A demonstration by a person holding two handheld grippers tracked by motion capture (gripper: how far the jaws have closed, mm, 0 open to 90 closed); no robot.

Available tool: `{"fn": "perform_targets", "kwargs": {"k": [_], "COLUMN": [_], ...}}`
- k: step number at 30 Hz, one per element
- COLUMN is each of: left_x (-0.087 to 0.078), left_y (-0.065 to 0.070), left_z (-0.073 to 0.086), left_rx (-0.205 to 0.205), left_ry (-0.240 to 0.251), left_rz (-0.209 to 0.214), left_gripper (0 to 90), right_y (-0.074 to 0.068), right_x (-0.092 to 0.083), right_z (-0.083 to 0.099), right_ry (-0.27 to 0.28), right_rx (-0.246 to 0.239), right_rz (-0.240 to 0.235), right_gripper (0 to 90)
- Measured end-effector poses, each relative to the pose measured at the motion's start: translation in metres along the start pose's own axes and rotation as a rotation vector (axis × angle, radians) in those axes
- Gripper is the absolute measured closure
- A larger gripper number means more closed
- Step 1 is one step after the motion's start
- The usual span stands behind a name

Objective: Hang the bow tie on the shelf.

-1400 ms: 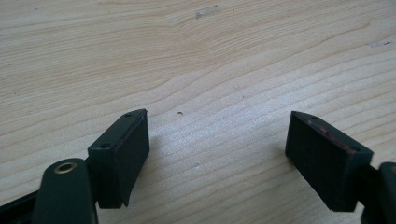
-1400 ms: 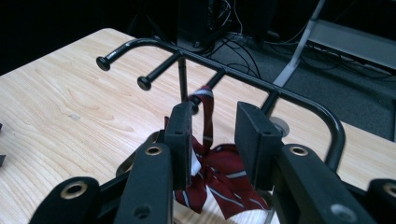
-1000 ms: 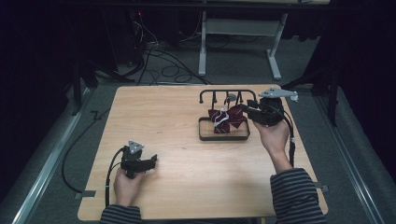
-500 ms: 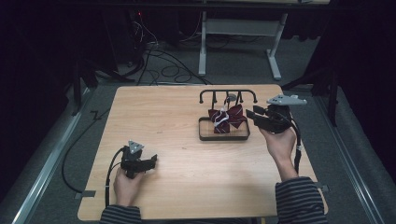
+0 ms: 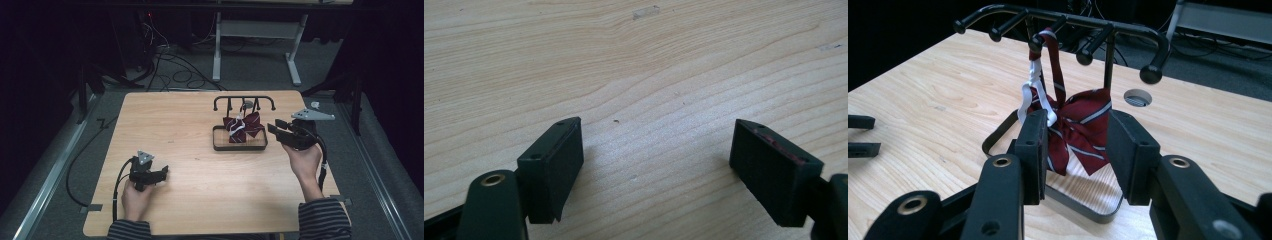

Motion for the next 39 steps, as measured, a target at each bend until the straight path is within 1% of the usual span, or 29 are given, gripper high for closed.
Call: {"fn": "perform_targets", "kwargs": {"k": [1,4,11,19,26,39], "left_x": [0.0,0.0,0.0,0.0,0.0,0.0], "left_y": [0.0,0.0,0.0,0.0,0.0,0.0], "left_z": [0.0,0.0,0.0,0.0,0.0,0.0], "left_rx": [0.0,0.0,0.0,0.001,0.001,0.001], "left_ry": [0.0,0.0,0.0,0.0,0.0,0.0], "left_rz": [0.0,0.0,0.001,0.0,0.0,0.0], "left_gripper": [22.1,22.1,22.0,21.9,21.9,21.9], "right_y": [0.0,0.0,-0.001,-0.001,-0.001,-0.004], "right_x": [-0.001,-0.001,-0.003,-0.005,-0.005,-0.006], "right_z": [0.003,0.006,0.016,0.024,0.027,0.041], "right_ry": [0.0,0.0,-0.002,-0.001,-0.001,-0.013], "right_rx": [0.008,0.007,0.025,0.033,0.031,0.044], "right_rz": [0.0,0.0,-0.001,-0.002,-0.004,-0.015], "right_gripper": [62.7,62.8,62.8,62.9,62.9,62.9]}}
Point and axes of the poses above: each handheld gripper's, and its own axes: x roughly forward along the jaws, z roughly out of its underside, y roughly to its right, the point moved 2 cm from there along x, roughly forward along the jaws
